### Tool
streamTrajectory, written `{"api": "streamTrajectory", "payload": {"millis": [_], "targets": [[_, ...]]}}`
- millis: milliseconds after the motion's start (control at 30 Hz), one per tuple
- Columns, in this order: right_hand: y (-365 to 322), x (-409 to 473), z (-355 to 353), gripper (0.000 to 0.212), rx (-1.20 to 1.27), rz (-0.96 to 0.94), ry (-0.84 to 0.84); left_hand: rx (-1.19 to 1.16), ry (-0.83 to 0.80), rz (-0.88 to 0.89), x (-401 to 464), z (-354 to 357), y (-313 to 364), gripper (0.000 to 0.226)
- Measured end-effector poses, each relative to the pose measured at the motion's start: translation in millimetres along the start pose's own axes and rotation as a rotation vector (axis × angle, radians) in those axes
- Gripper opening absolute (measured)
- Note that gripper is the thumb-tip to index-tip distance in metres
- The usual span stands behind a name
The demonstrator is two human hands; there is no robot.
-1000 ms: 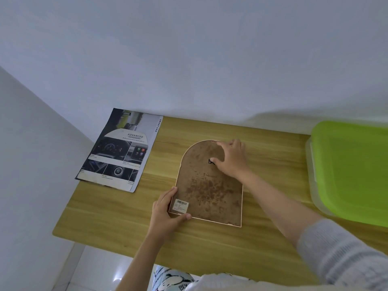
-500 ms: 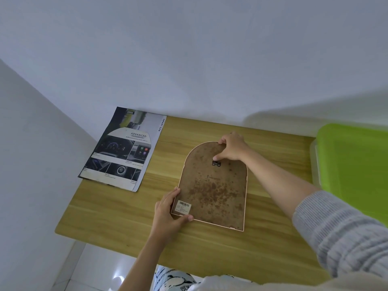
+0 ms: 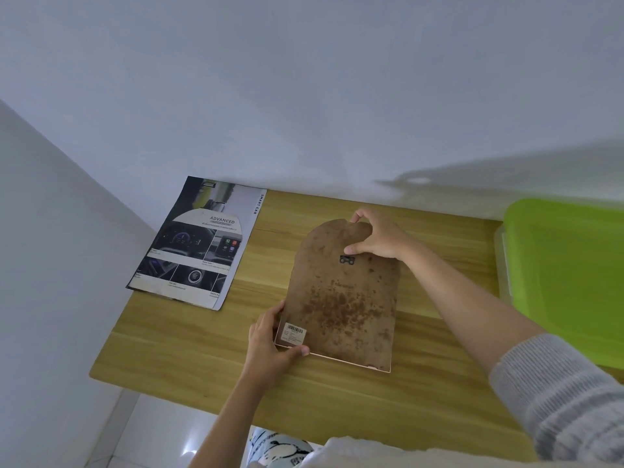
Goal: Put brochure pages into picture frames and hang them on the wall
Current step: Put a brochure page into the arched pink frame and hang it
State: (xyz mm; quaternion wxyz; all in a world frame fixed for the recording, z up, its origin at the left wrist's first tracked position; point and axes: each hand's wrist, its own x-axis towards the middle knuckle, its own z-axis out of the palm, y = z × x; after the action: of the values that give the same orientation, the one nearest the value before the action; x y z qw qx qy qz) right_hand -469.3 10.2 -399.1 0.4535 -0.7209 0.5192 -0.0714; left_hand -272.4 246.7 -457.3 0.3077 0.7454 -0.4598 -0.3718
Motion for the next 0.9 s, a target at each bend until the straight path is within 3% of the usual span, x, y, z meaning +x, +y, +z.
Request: {"api": "streamTrajectory", "payload": {"millis": [233, 600, 900], "targets": [[8.7, -18.6, 0.5, 0.048, 0.137, -0.068, 0.139, 0.017, -0.022, -0.06, 9.8, 1.5, -1.8, 0.076], [48.3, -109.9, 56.6, 0.07, 0.366, 0.029, 0.429, 0.037, -0.001, -0.046, 8.4, 2.2, -3.9, 0.078], [68.3, -171.7, 118.4, 0.072, 0.339, 0.155, 0.435, 0.054, -0.001, -0.013, 4.3, 2.2, -0.4, 0.081]]}}
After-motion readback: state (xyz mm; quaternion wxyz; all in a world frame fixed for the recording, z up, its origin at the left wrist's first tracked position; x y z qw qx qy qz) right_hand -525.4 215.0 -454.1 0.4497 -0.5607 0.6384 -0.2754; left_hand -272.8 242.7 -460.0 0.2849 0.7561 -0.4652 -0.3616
